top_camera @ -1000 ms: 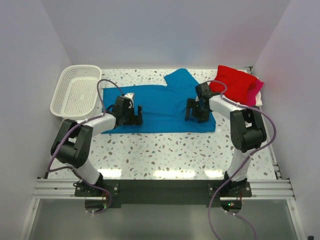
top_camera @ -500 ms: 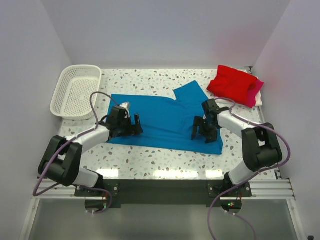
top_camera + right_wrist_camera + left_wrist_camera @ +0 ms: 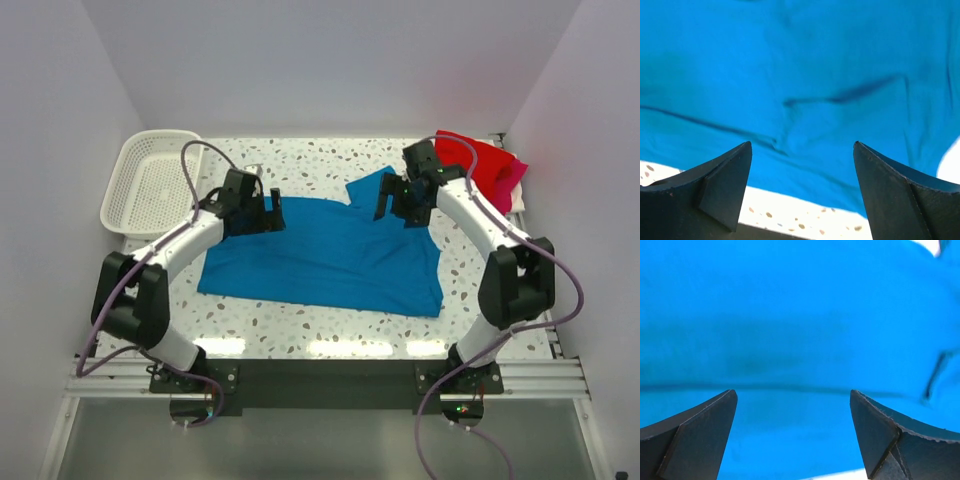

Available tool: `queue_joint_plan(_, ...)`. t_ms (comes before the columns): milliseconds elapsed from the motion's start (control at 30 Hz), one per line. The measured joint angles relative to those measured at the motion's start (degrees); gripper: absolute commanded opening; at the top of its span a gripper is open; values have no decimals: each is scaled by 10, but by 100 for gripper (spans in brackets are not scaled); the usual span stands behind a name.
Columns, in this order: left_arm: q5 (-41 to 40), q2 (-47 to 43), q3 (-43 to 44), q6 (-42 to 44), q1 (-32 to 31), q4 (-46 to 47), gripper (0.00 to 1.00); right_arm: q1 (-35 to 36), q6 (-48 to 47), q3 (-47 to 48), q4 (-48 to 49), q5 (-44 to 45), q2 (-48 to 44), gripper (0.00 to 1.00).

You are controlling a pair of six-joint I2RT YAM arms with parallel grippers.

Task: Fold and stack the t-shirts
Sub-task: Fold the tshirt

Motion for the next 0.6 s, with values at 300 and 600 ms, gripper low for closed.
queue_joint_plan(300, 15, 140, 17, 25, 43, 80, 100, 0, -2, 17, 86, -28, 136, 86)
queue_joint_plan(600, 25, 130, -32, 40, 44, 162, 100, 0, -4, -43, 110, -19, 149, 86)
